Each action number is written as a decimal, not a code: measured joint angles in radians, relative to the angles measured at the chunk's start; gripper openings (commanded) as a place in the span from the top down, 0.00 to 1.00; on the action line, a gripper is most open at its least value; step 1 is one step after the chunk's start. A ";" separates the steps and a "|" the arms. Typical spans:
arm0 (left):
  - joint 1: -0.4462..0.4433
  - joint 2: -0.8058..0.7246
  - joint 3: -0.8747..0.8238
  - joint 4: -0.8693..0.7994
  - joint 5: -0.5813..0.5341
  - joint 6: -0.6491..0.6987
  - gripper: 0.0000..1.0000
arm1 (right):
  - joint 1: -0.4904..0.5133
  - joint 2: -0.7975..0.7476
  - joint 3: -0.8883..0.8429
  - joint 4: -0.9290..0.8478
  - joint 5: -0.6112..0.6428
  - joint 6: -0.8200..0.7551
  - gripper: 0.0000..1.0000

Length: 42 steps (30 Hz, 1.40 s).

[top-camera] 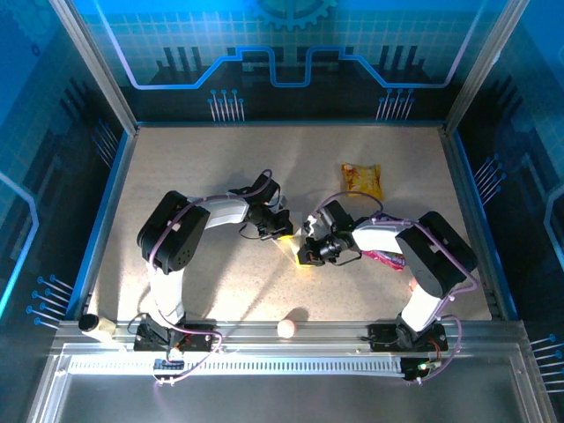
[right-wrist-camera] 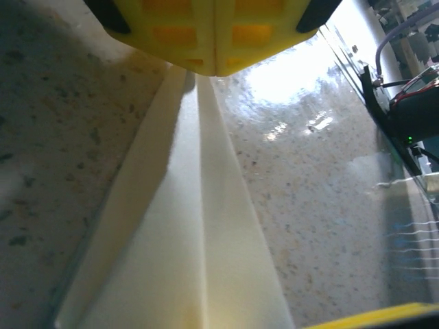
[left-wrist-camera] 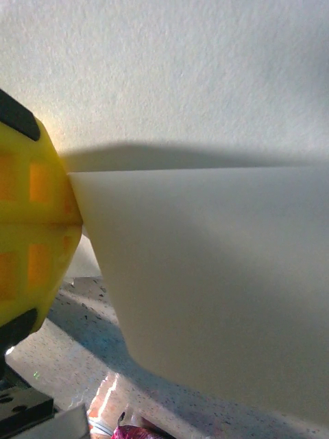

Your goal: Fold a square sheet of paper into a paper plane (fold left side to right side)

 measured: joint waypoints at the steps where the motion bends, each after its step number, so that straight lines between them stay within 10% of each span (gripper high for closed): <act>1: 0.000 0.000 0.000 0.000 0.000 0.000 0.95 | 0.000 -0.007 0.001 0.003 -0.004 0.000 1.00; 42: 0.000 0.002 0.006 -0.009 0.000 0.003 0.96 | -0.006 0.077 0.010 0.113 0.001 0.018 1.00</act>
